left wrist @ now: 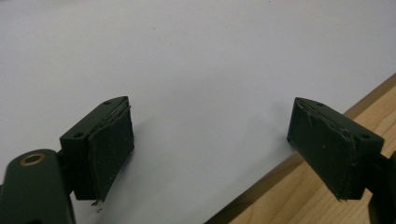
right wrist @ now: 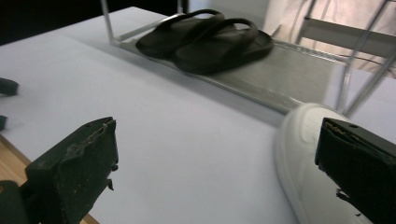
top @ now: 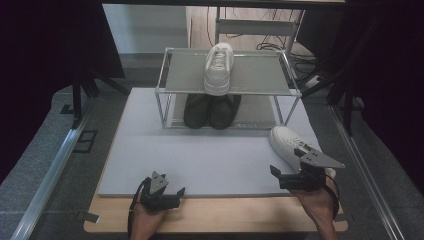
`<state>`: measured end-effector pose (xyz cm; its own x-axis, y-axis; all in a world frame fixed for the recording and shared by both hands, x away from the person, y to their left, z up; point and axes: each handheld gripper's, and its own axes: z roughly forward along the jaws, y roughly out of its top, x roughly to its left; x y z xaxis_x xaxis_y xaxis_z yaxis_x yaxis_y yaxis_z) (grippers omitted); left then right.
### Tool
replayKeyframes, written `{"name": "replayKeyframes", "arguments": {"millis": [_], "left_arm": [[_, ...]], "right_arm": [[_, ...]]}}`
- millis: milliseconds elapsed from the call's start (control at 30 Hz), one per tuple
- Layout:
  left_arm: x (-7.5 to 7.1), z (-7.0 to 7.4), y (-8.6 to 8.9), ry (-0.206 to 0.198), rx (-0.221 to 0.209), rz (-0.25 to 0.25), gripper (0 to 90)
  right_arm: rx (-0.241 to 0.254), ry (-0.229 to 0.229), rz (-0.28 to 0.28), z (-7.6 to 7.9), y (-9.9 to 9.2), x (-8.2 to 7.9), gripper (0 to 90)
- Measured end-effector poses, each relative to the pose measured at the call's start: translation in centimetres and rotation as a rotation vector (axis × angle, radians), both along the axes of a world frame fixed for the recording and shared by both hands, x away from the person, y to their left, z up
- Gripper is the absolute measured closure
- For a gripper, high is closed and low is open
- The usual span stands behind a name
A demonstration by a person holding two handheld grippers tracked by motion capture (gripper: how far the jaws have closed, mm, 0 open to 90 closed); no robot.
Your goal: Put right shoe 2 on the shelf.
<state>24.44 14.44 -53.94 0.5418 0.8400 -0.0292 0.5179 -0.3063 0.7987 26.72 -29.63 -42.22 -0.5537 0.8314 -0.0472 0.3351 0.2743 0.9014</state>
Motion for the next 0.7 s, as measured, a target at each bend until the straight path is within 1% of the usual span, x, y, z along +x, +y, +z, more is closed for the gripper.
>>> {"name": "replayKeyframes", "arguments": {"millis": [100, 267, 500, 567, 633, 700], "left_arm": [[0.0, 0.0, 0.0, 0.001, 0.003, -0.001, 14.3], [0.0, 0.0, 0.0, 0.001, 0.002, -0.001, 14.2], [0.0, 0.0, 0.0, 0.001, 0.002, 0.000, 14.2], [0.0, 0.0, 0.0, 0.001, 0.002, 0.000, 14.2], [0.0, 0.0, 0.0, 0.001, 0.002, 0.000, 14.2], [0.0, 0.0, 0.0, 0.001, 0.002, 0.000, 14.2]], "right_arm": [[0.016, -0.006, -0.014, -0.1, -0.8, -0.5, 1.7], [0.042, -0.047, -0.056, -0.2, -2.5, -1.6, 5.4], [0.068, -0.083, -0.104, -0.7, -5.2, -2.6, 4.7], [0.052, -0.085, -0.122, -0.9, -5.9, -2.8, 1.1], [0.039, -0.083, -0.141, -1.1, -6.5, -2.9, 0.0], [0.043, -0.077, -0.161, -1.4, -7.1, -2.9, 0.0]]}}
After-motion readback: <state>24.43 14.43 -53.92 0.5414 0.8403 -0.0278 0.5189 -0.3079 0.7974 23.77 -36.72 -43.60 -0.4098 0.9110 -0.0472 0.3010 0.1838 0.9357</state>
